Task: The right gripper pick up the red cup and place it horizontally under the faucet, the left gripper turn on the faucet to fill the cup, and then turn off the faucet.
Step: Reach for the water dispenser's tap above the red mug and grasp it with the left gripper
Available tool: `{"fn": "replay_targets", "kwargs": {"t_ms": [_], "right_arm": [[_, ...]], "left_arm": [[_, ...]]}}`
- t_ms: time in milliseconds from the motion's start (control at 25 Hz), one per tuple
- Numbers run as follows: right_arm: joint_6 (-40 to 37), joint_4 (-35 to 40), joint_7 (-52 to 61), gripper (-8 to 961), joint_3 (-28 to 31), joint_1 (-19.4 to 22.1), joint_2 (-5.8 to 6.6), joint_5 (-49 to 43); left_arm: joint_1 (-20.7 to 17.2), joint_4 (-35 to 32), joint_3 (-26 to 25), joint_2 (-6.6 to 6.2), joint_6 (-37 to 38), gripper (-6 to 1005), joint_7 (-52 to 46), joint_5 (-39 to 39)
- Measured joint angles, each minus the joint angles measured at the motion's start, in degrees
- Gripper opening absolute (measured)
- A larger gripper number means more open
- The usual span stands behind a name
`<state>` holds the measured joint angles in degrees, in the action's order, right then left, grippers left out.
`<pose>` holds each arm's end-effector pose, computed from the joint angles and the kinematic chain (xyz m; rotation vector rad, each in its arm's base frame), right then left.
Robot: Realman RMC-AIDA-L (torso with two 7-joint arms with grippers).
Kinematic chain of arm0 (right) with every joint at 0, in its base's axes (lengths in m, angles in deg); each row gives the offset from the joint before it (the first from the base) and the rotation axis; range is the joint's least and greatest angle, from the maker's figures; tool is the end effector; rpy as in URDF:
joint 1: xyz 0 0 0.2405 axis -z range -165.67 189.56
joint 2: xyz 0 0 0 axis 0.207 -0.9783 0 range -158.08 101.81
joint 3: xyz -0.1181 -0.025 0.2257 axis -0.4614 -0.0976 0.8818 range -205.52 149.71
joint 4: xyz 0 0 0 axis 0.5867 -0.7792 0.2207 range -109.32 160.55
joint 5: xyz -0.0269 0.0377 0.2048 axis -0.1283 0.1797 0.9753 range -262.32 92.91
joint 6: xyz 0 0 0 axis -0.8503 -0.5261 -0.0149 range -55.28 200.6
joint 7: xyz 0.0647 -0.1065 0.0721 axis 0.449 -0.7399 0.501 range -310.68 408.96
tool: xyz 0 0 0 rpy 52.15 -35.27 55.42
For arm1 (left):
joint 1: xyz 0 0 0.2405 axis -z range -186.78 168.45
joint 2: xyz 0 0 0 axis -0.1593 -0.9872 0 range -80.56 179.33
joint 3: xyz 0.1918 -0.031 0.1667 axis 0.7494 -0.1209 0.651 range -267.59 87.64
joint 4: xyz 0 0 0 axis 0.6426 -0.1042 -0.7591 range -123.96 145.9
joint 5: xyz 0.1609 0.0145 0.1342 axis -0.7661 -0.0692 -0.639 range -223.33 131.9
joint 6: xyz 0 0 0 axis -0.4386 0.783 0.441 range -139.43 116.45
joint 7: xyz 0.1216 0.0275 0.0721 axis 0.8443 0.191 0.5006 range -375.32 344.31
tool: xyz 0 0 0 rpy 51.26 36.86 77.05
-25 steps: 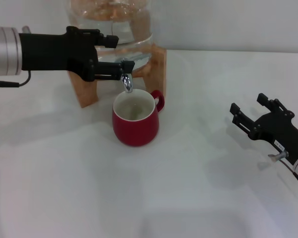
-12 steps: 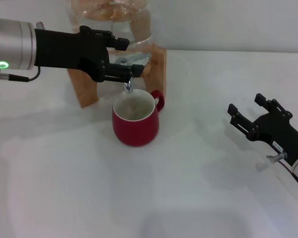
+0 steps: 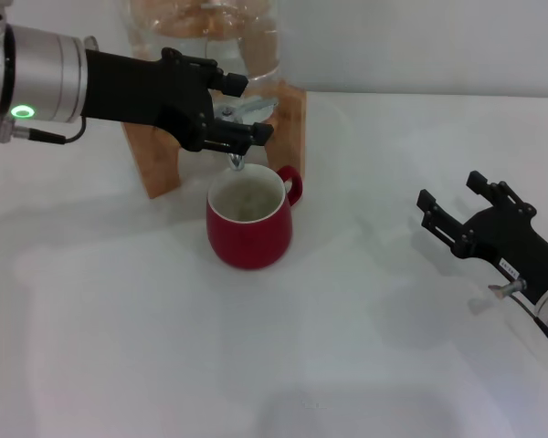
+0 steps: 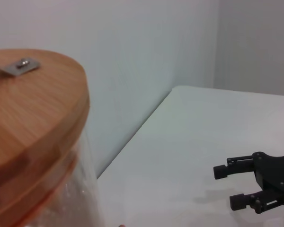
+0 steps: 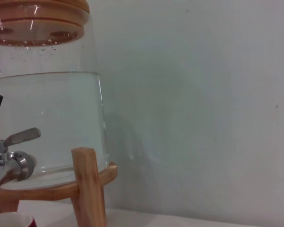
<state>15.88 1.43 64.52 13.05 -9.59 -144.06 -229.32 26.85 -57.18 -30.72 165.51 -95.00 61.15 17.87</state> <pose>0.2863 0.3161 -0.0691 -1.9630 0.6102 0.7895 -0.1520 0.3895 0.0513 -2.7610 -0.2600 -0.3262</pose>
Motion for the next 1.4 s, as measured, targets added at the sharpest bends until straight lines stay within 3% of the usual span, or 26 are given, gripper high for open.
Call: {"fn": "replay_targets", "kwargs": {"t_ms": [920, 1400], "right_arm": [[0.0, -0.25, -0.01, 803, 0.53, -0.46, 0.09, 0.03], [0.01, -0.25, -0.01, 802, 0.53, -0.73, 0.09, 0.03]], "left_arm": [[3.09, 0.91, -0.16, 0.63, 2.21, 757, 0.21, -4.57], [4.28, 3.62, -0.08, 2.04, 3.37, 757, 2.87, -5.6]]}}
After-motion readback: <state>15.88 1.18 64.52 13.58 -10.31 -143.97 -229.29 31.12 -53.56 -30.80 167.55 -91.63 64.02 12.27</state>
